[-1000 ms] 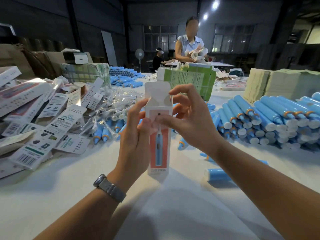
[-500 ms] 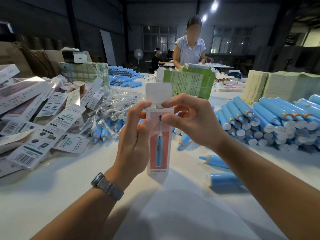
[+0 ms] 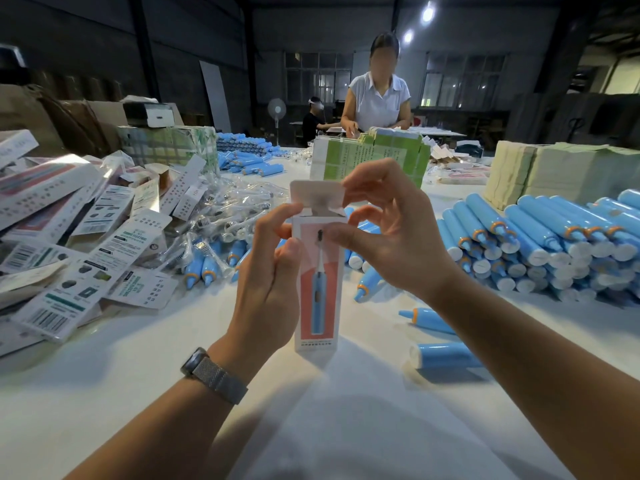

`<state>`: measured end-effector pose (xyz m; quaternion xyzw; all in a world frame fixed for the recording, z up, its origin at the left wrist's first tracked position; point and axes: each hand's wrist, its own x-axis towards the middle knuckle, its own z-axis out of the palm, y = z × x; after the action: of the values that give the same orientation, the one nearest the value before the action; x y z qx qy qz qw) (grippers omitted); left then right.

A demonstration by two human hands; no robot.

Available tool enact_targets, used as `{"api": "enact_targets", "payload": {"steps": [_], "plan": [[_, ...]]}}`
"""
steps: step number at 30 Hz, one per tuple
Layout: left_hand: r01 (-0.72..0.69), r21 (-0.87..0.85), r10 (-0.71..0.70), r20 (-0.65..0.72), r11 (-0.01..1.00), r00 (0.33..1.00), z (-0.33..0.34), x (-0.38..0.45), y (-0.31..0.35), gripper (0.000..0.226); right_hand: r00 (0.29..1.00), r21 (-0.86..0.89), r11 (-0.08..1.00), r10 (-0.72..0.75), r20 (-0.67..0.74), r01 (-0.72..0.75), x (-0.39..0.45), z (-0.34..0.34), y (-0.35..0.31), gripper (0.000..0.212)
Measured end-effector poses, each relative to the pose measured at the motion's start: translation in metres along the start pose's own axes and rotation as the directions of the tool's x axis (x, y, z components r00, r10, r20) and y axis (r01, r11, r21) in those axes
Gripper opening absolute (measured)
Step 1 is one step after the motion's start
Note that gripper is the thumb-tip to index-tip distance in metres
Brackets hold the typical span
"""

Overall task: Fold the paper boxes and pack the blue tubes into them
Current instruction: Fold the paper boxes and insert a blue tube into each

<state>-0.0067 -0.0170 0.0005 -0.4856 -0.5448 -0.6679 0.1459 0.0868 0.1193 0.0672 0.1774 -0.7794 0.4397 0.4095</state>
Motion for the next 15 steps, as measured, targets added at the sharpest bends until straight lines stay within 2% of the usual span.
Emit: {"api": "enact_targets", "payload": {"steps": [3, 5, 12, 15], "plan": [[-0.017, -0.054, 0.017, -0.006, 0.998, 1.0, 0.0018, 0.0005, 0.0023, 0.032, 1.0, -0.023, 1.0, -0.001, 0.001, 0.001, 0.0006, 0.0002, -0.001, 0.044], [-0.001, -0.079, 0.0, -0.006, 0.997, 1.0, 0.0018, 0.0005, 0.0029, 0.031, 1.0, -0.043, 0.999, 0.014, -0.001, -0.014, 0.001, 0.0009, -0.0014, 0.036], [-0.082, 0.099, 0.083, 0.0, 0.992, 0.997, 0.002, -0.0007, -0.0003, 0.026, 0.998, -0.068, 0.997, 0.033, 0.062, -0.029, 0.0024, -0.0041, -0.0065, 0.004], [-0.091, 0.117, 0.093, -0.016, 0.989, 0.996, 0.0029, -0.0007, -0.0006, 0.028, 0.998, -0.078, 0.996, 0.053, 0.034, -0.05, 0.0036, -0.0017, -0.0075, 0.005]]}}
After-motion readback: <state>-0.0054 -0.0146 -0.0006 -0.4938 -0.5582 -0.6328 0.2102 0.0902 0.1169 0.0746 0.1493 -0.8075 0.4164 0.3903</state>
